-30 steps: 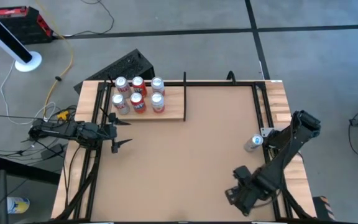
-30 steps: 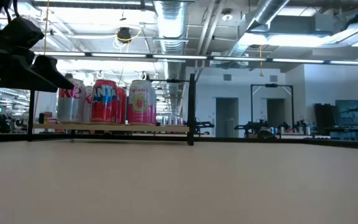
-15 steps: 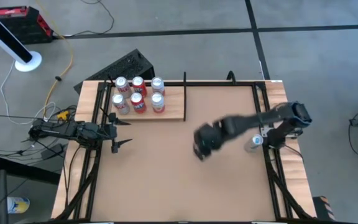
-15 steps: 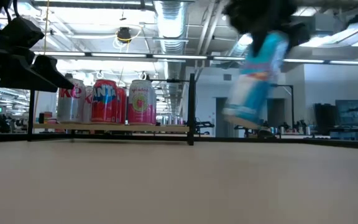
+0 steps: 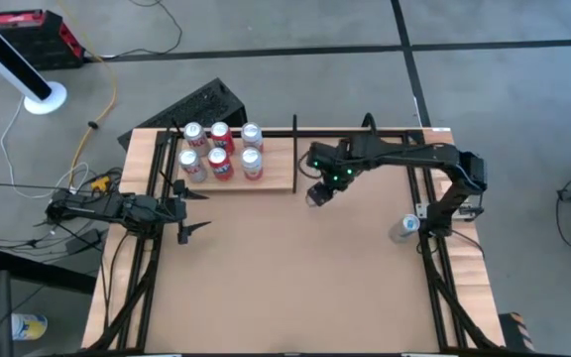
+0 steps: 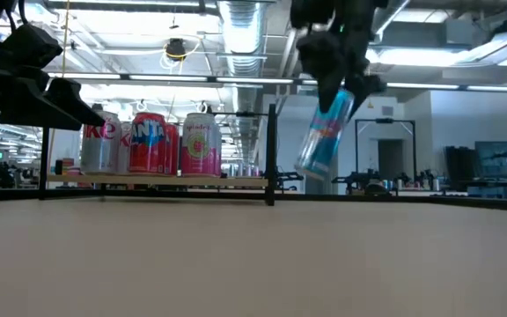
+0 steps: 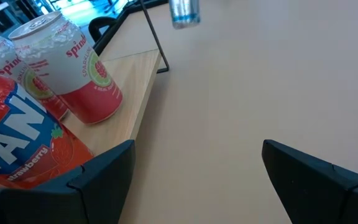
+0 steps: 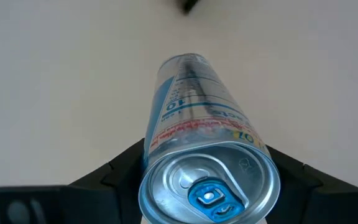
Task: Place canned beverage on shelf
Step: Put the bottom blue soda can on the shelf
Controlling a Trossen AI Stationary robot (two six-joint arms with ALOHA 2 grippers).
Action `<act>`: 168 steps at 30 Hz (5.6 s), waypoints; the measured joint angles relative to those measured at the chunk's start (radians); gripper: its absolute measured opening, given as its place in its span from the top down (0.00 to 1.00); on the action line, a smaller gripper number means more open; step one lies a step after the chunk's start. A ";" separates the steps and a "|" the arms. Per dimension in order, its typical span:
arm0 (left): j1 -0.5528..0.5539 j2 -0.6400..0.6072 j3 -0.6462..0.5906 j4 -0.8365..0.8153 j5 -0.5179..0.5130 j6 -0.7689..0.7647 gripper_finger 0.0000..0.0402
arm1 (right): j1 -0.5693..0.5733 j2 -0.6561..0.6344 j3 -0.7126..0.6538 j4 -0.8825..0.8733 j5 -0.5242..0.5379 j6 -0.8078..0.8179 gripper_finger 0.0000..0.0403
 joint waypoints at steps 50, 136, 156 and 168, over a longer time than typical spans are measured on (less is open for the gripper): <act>0.000 0.000 0.000 0.000 0.003 0.000 0.16 | 0.222 -0.069 0.155 -0.108 0.662 0.031 0.11; 0.000 0.000 0.000 0.000 0.003 0.000 0.16 | 0.320 -0.125 -0.284 0.277 0.996 0.450 0.48; 0.000 0.000 0.000 0.000 0.003 0.000 0.16 | 0.260 -0.102 0.204 0.523 1.080 -0.283 0.62; 0.000 0.000 0.000 0.000 0.003 0.000 0.16 | 0.623 -0.111 0.202 0.428 1.190 -0.162 0.85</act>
